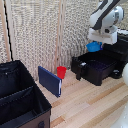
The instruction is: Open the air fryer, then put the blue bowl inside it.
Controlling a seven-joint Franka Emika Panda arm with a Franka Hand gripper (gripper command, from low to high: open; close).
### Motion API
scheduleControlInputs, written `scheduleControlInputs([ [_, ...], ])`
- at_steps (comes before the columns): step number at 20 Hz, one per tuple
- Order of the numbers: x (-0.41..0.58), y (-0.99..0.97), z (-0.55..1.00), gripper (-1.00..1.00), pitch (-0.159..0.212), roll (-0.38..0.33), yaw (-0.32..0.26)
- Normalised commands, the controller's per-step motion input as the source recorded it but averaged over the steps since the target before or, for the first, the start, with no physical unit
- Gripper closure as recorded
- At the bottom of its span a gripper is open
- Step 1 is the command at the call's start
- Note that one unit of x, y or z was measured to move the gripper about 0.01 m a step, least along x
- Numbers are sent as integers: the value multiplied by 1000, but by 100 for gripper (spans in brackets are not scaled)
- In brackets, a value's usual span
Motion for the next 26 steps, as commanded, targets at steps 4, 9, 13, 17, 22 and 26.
scheduleControlInputs([
  [4,89,-257,-416,100,176,0,-57],
  [9,32,46,-482,100,131,-51,8],
  [13,156,123,-359,100,52,-68,53],
  [17,346,0,-188,100,-9,-61,53],
  [22,199,-8,50,-100,79,-4,-27],
  [26,0,-61,754,-100,128,-3,-30],
])
